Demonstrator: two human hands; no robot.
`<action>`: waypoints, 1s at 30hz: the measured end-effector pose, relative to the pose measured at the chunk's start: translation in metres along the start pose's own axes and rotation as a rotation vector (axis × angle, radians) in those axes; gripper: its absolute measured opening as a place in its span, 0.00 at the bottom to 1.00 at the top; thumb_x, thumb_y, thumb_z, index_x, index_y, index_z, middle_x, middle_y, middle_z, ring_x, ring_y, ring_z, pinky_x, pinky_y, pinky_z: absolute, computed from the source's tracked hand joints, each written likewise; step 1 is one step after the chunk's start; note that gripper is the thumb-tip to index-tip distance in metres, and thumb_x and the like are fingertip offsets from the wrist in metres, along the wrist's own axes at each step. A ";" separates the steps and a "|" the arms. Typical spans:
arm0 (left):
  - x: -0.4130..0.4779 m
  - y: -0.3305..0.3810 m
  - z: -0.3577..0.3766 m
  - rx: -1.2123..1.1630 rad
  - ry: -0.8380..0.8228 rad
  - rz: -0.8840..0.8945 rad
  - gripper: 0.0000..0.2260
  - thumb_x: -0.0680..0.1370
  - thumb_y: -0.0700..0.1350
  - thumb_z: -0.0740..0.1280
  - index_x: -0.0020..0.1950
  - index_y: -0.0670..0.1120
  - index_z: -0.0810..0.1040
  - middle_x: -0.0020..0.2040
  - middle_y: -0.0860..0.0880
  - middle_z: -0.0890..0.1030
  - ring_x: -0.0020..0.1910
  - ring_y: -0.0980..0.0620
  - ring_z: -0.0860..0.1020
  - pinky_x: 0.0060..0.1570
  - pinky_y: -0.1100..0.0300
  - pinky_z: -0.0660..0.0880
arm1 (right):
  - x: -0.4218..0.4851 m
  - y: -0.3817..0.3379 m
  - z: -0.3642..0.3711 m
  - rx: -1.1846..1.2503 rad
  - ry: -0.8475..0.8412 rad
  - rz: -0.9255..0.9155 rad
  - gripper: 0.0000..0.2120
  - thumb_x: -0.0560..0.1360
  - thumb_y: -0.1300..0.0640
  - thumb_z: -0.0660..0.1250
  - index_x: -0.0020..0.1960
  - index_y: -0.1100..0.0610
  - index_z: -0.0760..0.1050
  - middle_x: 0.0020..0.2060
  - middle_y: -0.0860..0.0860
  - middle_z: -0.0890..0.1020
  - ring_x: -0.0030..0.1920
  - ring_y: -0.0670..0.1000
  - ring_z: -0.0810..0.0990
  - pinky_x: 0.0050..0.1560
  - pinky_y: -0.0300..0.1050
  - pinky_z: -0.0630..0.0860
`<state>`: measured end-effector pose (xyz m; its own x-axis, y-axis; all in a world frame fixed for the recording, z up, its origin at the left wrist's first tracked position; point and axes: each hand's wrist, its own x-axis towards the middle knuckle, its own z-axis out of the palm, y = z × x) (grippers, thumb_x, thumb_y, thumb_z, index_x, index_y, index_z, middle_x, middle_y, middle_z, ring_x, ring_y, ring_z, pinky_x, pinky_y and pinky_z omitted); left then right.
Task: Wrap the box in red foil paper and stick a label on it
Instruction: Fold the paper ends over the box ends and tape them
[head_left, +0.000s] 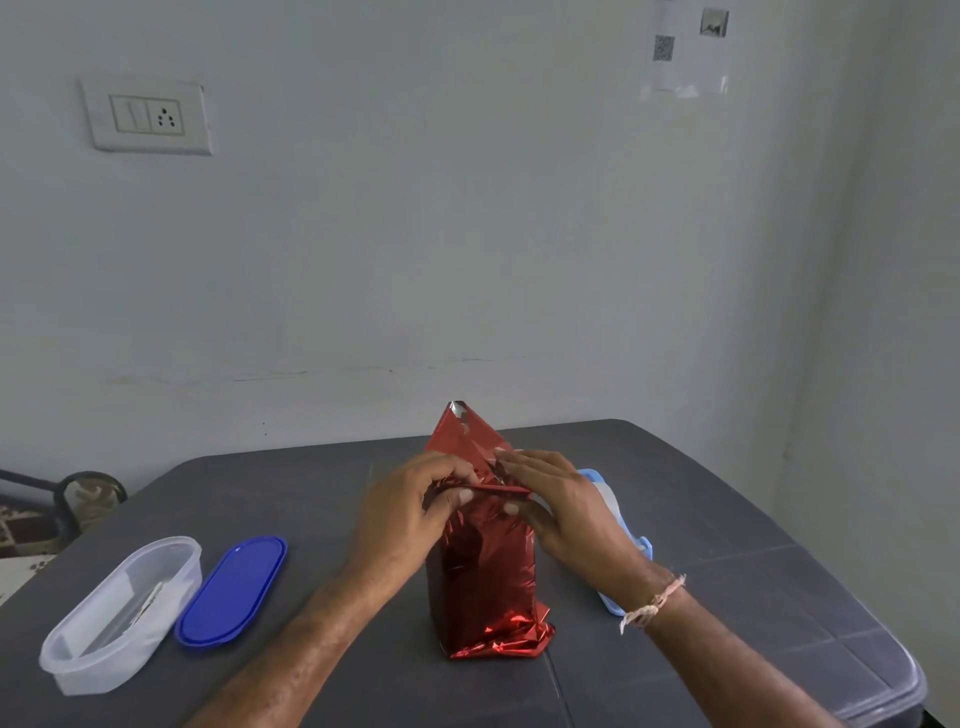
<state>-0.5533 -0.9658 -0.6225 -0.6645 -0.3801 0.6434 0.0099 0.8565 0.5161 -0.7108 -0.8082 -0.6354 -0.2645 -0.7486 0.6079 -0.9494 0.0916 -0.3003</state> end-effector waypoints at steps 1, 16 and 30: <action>0.001 0.000 -0.001 -0.040 -0.010 -0.024 0.05 0.75 0.49 0.76 0.49 0.58 0.84 0.50 0.66 0.83 0.54 0.67 0.80 0.53 0.71 0.73 | 0.000 0.000 0.000 -0.007 -0.005 -0.001 0.22 0.80 0.54 0.70 0.74 0.52 0.75 0.72 0.43 0.77 0.73 0.45 0.71 0.68 0.28 0.61; 0.029 0.001 -0.009 -0.333 -0.059 -0.311 0.11 0.73 0.37 0.77 0.50 0.50 0.82 0.48 0.52 0.85 0.49 0.56 0.84 0.55 0.51 0.82 | -0.004 -0.012 -0.004 0.007 0.040 0.042 0.33 0.78 0.47 0.73 0.80 0.49 0.65 0.80 0.42 0.63 0.74 0.39 0.65 0.68 0.23 0.58; 0.031 0.004 -0.013 -0.077 -0.091 -0.266 0.09 0.73 0.51 0.78 0.52 0.52 0.86 0.50 0.63 0.78 0.51 0.66 0.76 0.46 0.71 0.69 | -0.007 -0.010 0.003 -0.063 0.021 0.003 0.26 0.78 0.49 0.72 0.74 0.53 0.75 0.72 0.45 0.76 0.70 0.48 0.75 0.67 0.40 0.70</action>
<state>-0.5641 -0.9781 -0.5933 -0.7159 -0.5520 0.4276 -0.1194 0.7002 0.7039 -0.6990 -0.8058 -0.6382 -0.2698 -0.7344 0.6228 -0.9573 0.1350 -0.2556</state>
